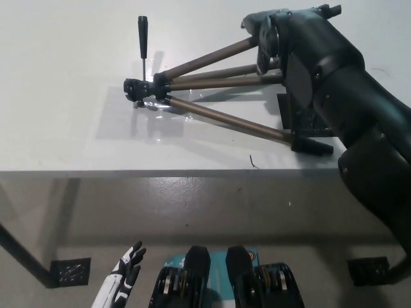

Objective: A tripod lies near the right hand side of the table and the robot grab a leg of the tripod using its right hand and put it up right.

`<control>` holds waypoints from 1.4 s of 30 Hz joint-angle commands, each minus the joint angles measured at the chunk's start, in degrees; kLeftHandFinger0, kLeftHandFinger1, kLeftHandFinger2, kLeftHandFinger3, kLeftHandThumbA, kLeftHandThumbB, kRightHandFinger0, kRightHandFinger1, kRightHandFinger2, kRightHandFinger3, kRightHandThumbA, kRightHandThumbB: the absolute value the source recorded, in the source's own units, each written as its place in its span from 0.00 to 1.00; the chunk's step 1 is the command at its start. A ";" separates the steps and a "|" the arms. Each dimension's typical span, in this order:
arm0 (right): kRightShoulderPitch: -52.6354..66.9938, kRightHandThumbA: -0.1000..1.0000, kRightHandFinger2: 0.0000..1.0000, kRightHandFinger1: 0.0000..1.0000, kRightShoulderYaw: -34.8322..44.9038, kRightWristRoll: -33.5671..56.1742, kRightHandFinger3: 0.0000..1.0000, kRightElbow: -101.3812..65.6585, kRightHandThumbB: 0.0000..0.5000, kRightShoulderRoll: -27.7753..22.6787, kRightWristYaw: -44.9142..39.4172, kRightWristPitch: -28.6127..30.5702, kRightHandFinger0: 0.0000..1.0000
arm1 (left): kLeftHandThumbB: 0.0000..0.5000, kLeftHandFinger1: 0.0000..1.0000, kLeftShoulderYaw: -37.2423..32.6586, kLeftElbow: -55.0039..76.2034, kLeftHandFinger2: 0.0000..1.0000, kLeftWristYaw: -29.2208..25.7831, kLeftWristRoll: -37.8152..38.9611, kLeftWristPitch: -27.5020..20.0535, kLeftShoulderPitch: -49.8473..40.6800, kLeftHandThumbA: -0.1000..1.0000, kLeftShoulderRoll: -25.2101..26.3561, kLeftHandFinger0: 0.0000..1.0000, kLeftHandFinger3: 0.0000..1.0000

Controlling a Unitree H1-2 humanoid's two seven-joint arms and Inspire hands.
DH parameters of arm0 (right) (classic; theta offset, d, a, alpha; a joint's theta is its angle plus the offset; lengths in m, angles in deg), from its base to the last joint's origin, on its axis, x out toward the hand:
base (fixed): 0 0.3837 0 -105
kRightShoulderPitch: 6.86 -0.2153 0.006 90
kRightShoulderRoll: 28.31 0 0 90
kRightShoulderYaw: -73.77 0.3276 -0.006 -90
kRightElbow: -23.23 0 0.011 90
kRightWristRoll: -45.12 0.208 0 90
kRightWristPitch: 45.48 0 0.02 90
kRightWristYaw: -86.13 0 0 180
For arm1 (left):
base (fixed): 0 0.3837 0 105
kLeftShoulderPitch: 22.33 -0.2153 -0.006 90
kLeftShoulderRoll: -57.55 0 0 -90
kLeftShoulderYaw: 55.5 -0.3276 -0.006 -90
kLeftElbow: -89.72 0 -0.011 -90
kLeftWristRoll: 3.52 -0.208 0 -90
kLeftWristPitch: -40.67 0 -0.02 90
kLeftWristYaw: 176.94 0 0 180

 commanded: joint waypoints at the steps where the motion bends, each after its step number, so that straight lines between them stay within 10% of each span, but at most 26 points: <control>1: -0.25 0.35 1.00 0.95 0.45 -1.61 1.00 -0.51 0.79 -1.38 12.20 1.33 0.94 | 0.94 1.00 0.56 1.59 1.00 0.09 -0.31 -2.16 -0.15 1.00 0.80 1.00 1.00; 2: 1.31 0.17 0.74 0.64 -1.36 -4.36 0.95 -1.42 0.62 -2.15 22.88 3.42 0.58 | 0.94 1.00 0.62 1.95 1.00 0.21 -0.12 -1.78 -0.14 1.00 0.84 1.00 1.00; 4: 2.26 0.06 0.59 0.47 -2.59 -6.23 0.77 -1.79 0.62 -2.69 30.90 4.87 0.39 | 0.93 1.00 0.65 1.89 1.00 0.32 0.34 -1.91 -0.06 1.00 0.80 1.00 1.00; 6: 2.28 0.00 0.22 0.04 -1.27 -5.43 0.54 -2.21 0.55 -2.97 35.91 6.81 0.01 | 0.90 1.00 0.70 1.76 1.00 0.22 0.23 -1.92 0.31 1.00 0.84 1.00 1.00; 7: 2.22 0.00 0.16 0.00 -1.12 -5.39 0.44 -2.30 0.52 -3.05 36.96 7.35 0.00 | 0.90 1.00 0.71 1.68 1.00 0.22 0.24 -1.95 0.50 1.00 0.86 1.00 1.00; 10: 2.80 0.00 0.30 0.00 -1.60 -6.40 0.16 -3.09 0.61 -3.77 43.94 10.97 0.00 | 0.90 1.00 0.51 1.45 1.00 0.36 0.11 -2.35 0.60 1.00 0.97 1.00 1.00; 17: 3.76 0.00 0.69 0.12 -1.57 -7.12 0.21 -3.03 0.53 -3.46 53.02 14.98 0.00 | 0.93 1.00 0.33 1.42 1.00 0.21 -0.19 -2.79 0.16 1.00 0.90 1.00 1.00; 27: 1.19 0.00 0.51 0.04 21.85 11.97 0.03 -6.80 0.21 -1.26 52.19 24.29 0.00 | 0.96 1.00 0.33 1.47 1.00 0.35 0.31 -2.42 0.57 1.00 0.67 1.00 1.00; 29: -0.15 0.00 0.67 0.09 25.92 13.10 0.14 -8.58 0.17 -0.83 53.53 25.24 0.00 | 1.00 1.00 0.32 1.82 1.00 0.34 -0.26 -1.41 0.52 1.00 0.87 1.00 1.00; 32: -1.98 0.00 0.63 0.10 30.49 14.52 0.74 -9.95 0.15 -0.43 53.30 26.54 0.00 | 0.96 1.00 0.23 1.20 1.00 0.66 0.04 -2.59 0.87 1.00 1.19 1.00 1.00; 42: -5.09 0.00 0.58 0.14 46.40 19.16 0.68 -17.70 0.19 0.96 52.86 23.49 0.00 | 0.88 1.00 -0.16 -0.24 1.00 0.55 -0.13 -5.35 0.67 1.00 1.20 1.00 1.00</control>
